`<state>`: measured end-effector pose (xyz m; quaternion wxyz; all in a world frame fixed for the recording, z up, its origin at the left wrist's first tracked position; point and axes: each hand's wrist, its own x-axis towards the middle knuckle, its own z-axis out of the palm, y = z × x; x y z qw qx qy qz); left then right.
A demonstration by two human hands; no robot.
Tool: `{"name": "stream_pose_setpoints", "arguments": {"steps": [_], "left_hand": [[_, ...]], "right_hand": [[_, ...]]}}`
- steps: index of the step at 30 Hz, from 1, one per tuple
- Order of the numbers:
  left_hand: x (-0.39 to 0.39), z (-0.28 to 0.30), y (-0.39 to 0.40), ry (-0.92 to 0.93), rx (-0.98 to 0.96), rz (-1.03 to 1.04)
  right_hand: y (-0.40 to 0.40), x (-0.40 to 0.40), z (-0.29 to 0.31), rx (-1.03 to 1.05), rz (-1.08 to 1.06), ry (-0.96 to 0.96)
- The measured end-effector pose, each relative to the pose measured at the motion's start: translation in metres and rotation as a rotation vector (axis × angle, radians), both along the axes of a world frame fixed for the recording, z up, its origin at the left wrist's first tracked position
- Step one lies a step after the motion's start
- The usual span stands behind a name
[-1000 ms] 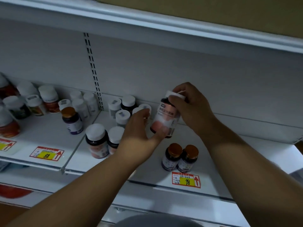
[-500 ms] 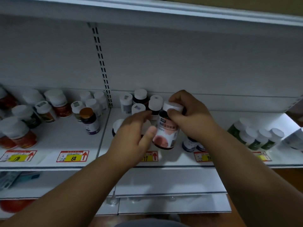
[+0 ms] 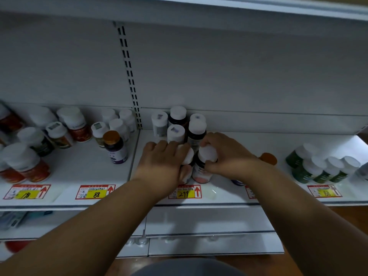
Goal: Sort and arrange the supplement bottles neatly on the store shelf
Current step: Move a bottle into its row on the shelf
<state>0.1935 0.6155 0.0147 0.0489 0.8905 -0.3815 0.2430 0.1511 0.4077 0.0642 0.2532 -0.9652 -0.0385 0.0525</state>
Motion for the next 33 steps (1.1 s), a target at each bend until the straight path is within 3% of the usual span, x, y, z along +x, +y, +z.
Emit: {"name": "stream_pose_setpoints", "arguments": {"steps": [8,14,19,23,28,33], "left_hand": [[0.001,0.000,0.000,-0.025,0.015,-0.016],[0.002,0.001,0.000,-0.010,0.032,-0.014],[0.001,0.004,-0.002,-0.003,0.006,-0.014],[0.000,0.009,0.001,0.046,-0.027,-0.019],[-0.002,0.019,0.004,0.134,-0.112,0.010],[-0.002,0.025,0.017,0.204,-0.232,0.052]], "right_hand": [[0.003,0.002,0.004,0.007,0.016,0.046],[0.000,0.043,0.013,0.085,-0.271,-0.188],[-0.004,0.084,0.008,-0.051,-0.186,-0.021],[0.001,0.093,0.002,-0.103,-0.129,0.005],[0.002,0.088,0.013,-0.125,-0.096,-0.084],[0.005,0.072,0.040,-0.037,-0.201,-0.256]]}}
